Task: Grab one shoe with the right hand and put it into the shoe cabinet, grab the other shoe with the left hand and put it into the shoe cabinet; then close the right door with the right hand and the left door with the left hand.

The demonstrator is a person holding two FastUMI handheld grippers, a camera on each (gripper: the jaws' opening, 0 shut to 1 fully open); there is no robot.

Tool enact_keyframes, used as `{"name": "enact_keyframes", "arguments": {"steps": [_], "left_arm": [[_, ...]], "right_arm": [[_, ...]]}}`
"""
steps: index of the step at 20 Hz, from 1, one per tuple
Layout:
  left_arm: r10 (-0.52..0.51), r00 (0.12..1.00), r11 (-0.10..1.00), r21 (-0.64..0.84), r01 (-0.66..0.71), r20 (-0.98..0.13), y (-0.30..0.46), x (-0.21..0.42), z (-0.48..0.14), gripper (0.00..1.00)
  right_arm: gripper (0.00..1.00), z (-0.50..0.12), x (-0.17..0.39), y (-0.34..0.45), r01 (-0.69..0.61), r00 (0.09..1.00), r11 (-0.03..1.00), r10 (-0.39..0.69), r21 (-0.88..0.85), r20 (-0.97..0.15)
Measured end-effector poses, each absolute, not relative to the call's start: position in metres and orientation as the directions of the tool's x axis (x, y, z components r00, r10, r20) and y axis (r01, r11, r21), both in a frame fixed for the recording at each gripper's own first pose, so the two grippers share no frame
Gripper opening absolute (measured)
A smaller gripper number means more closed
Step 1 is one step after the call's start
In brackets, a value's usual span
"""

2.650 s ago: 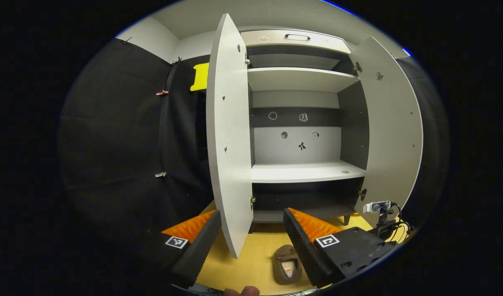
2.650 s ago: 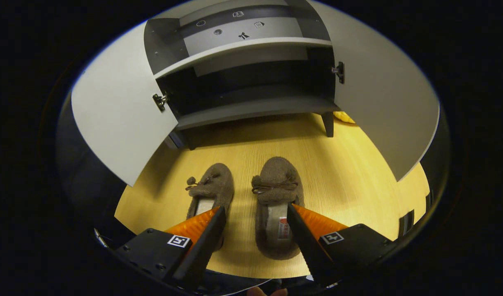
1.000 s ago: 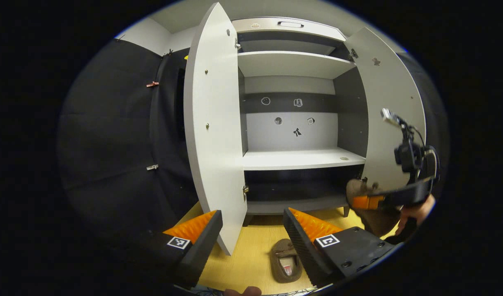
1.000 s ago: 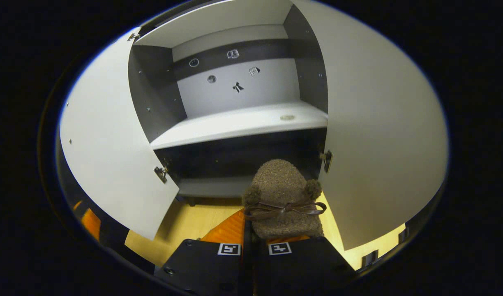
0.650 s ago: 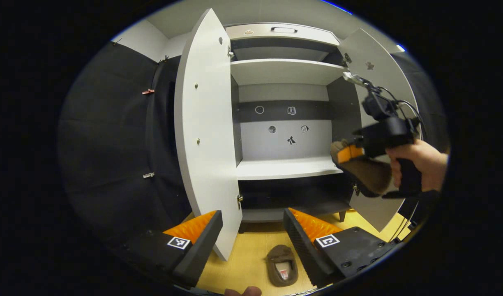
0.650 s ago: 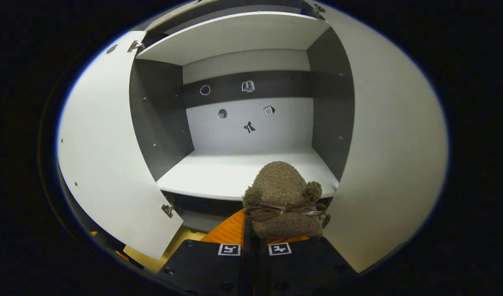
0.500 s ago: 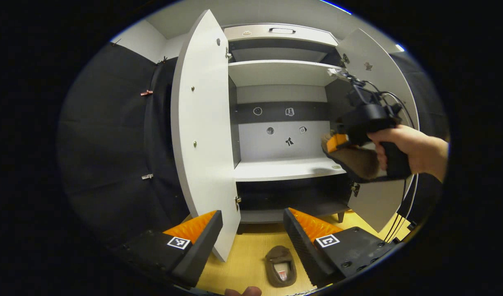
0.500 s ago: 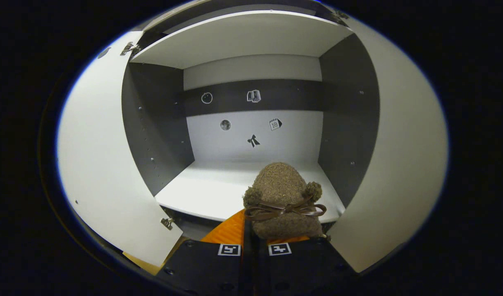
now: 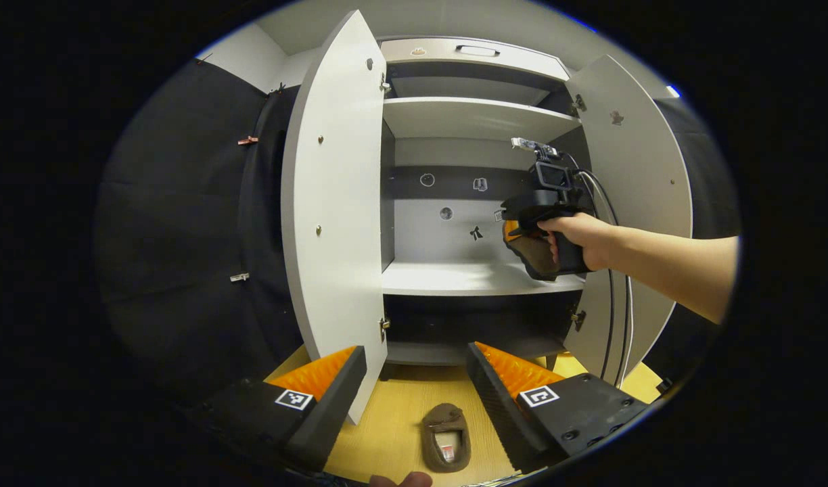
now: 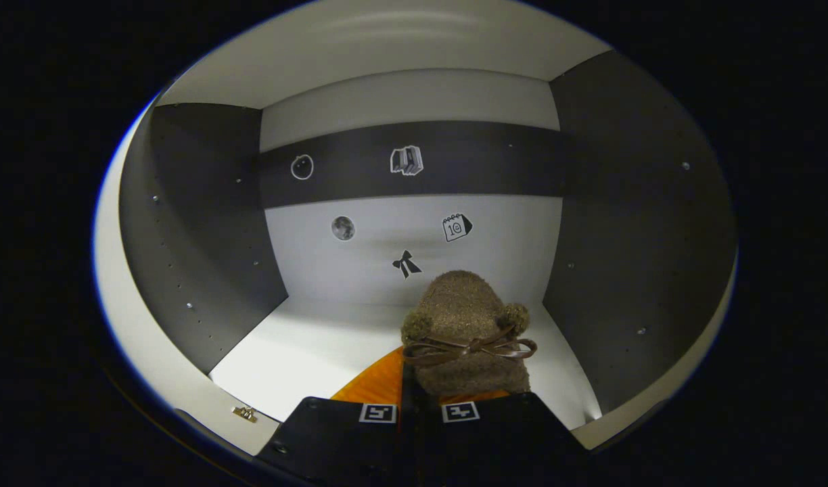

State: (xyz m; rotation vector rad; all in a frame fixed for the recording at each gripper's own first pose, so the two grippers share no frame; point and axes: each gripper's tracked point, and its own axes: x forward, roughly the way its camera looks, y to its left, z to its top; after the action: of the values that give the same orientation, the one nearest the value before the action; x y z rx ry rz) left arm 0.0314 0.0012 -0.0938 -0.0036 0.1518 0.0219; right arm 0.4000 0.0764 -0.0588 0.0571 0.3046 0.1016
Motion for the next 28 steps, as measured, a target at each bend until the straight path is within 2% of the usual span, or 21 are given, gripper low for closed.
{"name": "enact_keyframes", "arguments": {"steps": [8, 13, 14, 15, 17, 18, 19, 20, 23, 24, 26, 28], "left_arm": [[0.077, 0.98, 0.997, 0.014, -0.076, -0.185, 0.014, 0.033, -0.104, 0.95], [0.074, 0.978, 0.997, 0.011, -0.073, -0.193, 0.01, 0.033, -0.106, 0.95], [0.07, 0.979, 0.998, 0.01, -0.069, -0.191, 0.008, 0.034, -0.104, 0.95], [0.064, 0.979, 0.998, 0.009, -0.064, -0.191, 0.007, 0.035, -0.104, 0.95], [0.056, 0.981, 0.998, 0.007, -0.056, -0.188, 0.004, 0.035, -0.102, 0.95], [0.051, 0.981, 0.999, 0.003, -0.051, -0.187, 0.002, 0.035, -0.102, 0.95], [0.046, 0.981, 0.999, -0.002, -0.047, -0.187, 0.001, 0.035, -0.101, 0.95], [0.039, 0.982, 0.999, -0.007, -0.041, -0.186, -0.001, 0.035, -0.101, 0.95], [-0.001, 0.978, 1.0, -0.026, -0.005, -0.21, -0.008, 0.037, -0.11, 0.95], [-0.012, 0.975, 0.999, -0.033, 0.005, -0.22, -0.011, 0.037, -0.114, 0.95], [-0.029, 0.971, 0.999, -0.037, 0.02, -0.239, -0.012, 0.038, -0.121, 0.95], [-0.039, 0.965, 0.999, -0.037, 0.031, -0.258, -0.013, 0.038, -0.131, 0.95]], "right_arm": [[0.1, -0.107, 0.449, 0.069, -0.018, 0.929, 0.999, 0.033, 0.044, -0.369], [0.17, -0.112, 0.442, 0.076, -0.025, 0.911, 0.997, 0.054, 0.077, -0.408], [0.25, -0.109, 0.435, 0.078, -0.031, 0.909, 0.996, 0.062, 0.082, -0.412], [0.28, -0.106, 0.43, 0.081, -0.037, 0.907, 0.996, 0.07, 0.086, -0.414], [0.45, -0.101, 0.417, 0.085, -0.059, 0.905, 0.995, 0.086, 0.078, -0.416], [0.59, -0.098, 0.41, 0.086, -0.071, 0.906, 0.995, 0.094, 0.071, -0.412], [0.62, -0.094, 0.403, 0.087, -0.084, 0.907, 0.994, 0.104, 0.067, -0.408], [0.78, -0.089, 0.394, 0.087, -0.093, 0.911, 0.993, 0.113, 0.07, -0.397], [0.88, -0.067, 0.368, 0.086, -0.113, 0.926, 0.987, 0.146, 0.115, -0.349], [0.94, -0.055, 0.357, 0.084, -0.114, 0.935, 0.986, 0.148, 0.123, -0.322], [0.98, -0.033, 0.337, 0.08, -0.122, 0.953, 0.984, 0.153, 0.133, -0.263], [0.98, -0.012, 0.311, 0.076, -0.133, 0.969, 0.982, 0.157, 0.134, -0.192]]}}
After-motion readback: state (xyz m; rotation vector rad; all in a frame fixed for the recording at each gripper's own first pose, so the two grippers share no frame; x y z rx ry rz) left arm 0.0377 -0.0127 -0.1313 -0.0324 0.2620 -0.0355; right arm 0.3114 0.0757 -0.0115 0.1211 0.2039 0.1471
